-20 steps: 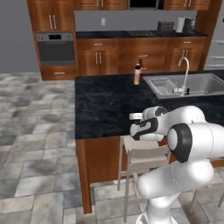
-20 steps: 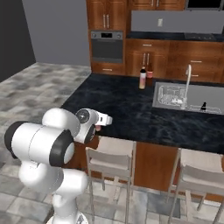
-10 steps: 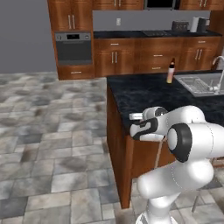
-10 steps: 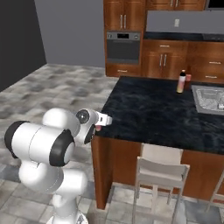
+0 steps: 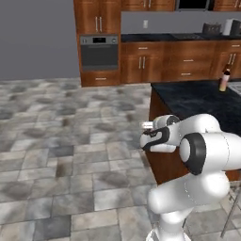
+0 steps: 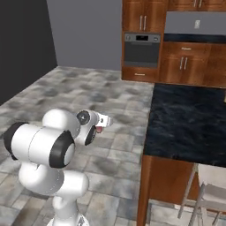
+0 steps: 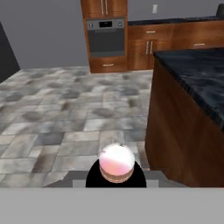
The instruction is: Place the large bottle from the dining counter next to the other large bottle outside the sink, and place the small bottle from the dining counter next to the other small bottle inside the sink.
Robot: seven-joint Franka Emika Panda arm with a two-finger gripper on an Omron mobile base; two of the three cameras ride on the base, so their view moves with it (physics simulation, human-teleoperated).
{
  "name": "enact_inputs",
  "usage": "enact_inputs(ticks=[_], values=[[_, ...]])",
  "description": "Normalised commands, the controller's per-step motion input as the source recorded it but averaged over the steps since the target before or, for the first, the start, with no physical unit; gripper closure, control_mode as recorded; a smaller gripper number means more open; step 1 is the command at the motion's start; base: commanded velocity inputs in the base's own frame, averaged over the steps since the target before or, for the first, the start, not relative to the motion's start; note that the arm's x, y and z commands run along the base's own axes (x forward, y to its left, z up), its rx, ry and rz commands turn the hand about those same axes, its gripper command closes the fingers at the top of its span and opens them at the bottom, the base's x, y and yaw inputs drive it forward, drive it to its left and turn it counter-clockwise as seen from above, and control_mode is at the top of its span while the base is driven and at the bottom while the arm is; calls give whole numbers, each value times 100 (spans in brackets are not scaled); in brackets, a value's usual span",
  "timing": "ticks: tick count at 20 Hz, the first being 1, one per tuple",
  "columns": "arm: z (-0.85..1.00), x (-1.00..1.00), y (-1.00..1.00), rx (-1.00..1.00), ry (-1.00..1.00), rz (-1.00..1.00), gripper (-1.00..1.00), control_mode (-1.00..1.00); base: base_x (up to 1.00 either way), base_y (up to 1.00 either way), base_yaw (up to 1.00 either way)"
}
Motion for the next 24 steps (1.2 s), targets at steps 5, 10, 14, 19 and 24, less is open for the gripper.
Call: enact_inputs(ticks=[5,10,14,19,24], values=[[0,0,0,0,0,0,100,100,97,74,0],[0,0,0,0,0,0,100,100,100,44,0],[0,0,0,0,0,0,100,100,100,29,-1],[0,0,0,0,0,0,100,100,100,15,-9],[0,0,0,0,0,0,100,100,98,9,-27]])
